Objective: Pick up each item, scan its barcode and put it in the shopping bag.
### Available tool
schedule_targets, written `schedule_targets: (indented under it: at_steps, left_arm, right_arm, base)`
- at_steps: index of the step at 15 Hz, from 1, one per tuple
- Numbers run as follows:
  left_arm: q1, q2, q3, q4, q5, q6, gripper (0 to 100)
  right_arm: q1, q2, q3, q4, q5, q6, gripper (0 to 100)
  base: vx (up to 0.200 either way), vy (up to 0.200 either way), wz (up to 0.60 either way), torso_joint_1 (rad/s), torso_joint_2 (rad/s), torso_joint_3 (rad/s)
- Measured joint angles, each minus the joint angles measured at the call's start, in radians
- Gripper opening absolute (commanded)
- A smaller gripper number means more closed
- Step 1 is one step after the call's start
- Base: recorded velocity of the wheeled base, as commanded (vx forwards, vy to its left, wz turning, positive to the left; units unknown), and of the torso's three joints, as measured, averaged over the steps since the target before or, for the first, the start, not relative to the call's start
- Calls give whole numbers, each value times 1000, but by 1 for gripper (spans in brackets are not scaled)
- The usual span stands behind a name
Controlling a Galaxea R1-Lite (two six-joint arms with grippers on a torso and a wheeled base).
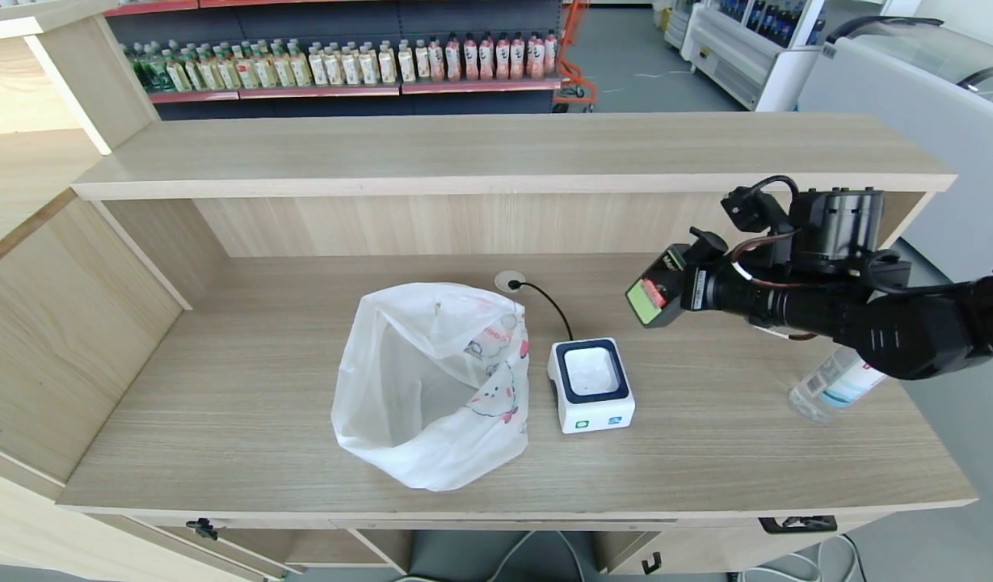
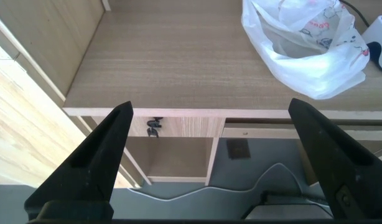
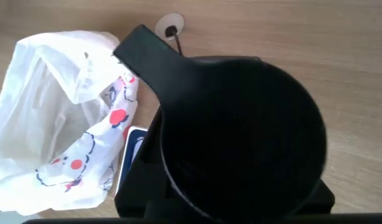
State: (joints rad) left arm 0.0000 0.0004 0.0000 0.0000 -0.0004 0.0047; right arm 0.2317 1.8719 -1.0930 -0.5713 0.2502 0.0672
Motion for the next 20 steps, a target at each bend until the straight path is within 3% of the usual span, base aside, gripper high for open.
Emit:
schedule_targets:
  at_steps: [2,5,7,9,14,16,20]
  left_arm:
    - [-1,0,0,0,0,0,100]
    - [0,0,0,0,0,0,100]
    - [0,0,0,0,0,0,100]
    - [0,0,0,0,0,0,100]
    - [0,0,0,0,0,1,100]
    - [-2,0,0,0,0,4,100]
    - [-1,0,0,0,0,0,100]
  right_arm:
    - [-34,-75,73,-44,-49,-107,0]
    - [-80,-229,309,-153,-83,-259,0]
    - [-93,-310,409,-216,-86,-289,0]
    - [-97,-355,430,-223,-67,-274,0]
    - [-47,-356,306,-218,-13,-184,0]
    - [1,-322,209,-157,5,-151,0]
    - [95,-211,27,-33,12,-72,0]
  base:
    - [0,0,0,0,0,0]
    - [0,0,0,0,0,0]
    - [0,0,0,0,0,0]
    - [0,0,0,0,0,0]
    - [0,160,0,-2,2,2]
    - [0,200,0,7,10,-2]
    - [0,0,0,0,0,0]
